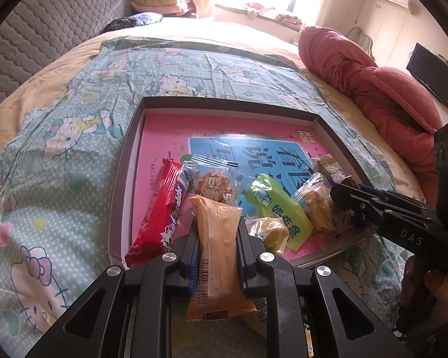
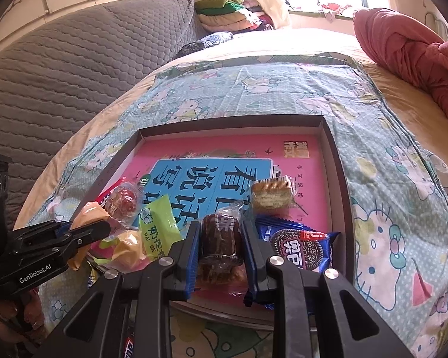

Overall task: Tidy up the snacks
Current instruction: 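Lower and release the orange cake from the left tool while the right tool releases the chocolate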

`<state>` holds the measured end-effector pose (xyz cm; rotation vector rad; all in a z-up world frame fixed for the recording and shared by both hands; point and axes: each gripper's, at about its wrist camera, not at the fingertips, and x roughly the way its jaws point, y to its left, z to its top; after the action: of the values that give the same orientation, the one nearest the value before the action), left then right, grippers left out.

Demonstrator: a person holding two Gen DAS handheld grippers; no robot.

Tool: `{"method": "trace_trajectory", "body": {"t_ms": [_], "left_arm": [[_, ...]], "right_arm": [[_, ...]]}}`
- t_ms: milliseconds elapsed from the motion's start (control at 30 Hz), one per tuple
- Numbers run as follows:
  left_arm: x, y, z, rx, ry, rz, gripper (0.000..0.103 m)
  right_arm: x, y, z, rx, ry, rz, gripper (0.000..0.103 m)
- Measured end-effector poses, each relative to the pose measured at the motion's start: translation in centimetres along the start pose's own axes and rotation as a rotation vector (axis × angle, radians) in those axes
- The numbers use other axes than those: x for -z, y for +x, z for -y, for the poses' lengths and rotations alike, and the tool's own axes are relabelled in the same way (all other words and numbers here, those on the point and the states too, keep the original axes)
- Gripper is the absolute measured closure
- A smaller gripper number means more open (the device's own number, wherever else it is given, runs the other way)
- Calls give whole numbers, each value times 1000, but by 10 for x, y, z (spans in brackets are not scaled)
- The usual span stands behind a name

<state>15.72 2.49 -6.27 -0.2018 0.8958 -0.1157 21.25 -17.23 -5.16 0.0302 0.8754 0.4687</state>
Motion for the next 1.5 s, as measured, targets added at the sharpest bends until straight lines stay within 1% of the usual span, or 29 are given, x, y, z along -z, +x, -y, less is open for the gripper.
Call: {"method": "trace_trajectory", "body": {"t_ms": [267,333,500,667,800,867,967,1167,1233,1300,1367,1500], "left_arm": [[0,-1,1,6,1,0,83],[0,-2,1,7,0,-1,83],[-1,-2,0,15,-9,0,83],[-1,-2,-1,12,-16,2,82],[-1,-3,-3,29,-36,-5,81],[-2,-3,-4,48,-46,-10,77],[-3,-5,-6,55,-54,-5,73],[-4,-10,-6,52,-54,4,63],[-5,-12,-7,45,-58,11,59],[-6,-15,-8,50,-63,17,58],[-7,-18,-9,51,-64,25,55],[-9,-25,-13,46,-73,41,52]], "right_arm": [[-1,-3,3,1,12,6,75],[-2,-3,3,0,13,4,70],[-2,-5,6,12,29,15,64],[-3,-8,8,15,36,21,63],[-4,-9,7,16,31,30,63],[-4,-11,7,19,30,34,63],[-3,-14,8,30,23,40,63],[-5,-22,10,33,29,63,63],[-6,-25,10,33,28,73,60],[-6,-28,11,32,30,80,58],[-6,-30,12,30,32,83,57],[-6,-33,12,33,34,92,57]]}}
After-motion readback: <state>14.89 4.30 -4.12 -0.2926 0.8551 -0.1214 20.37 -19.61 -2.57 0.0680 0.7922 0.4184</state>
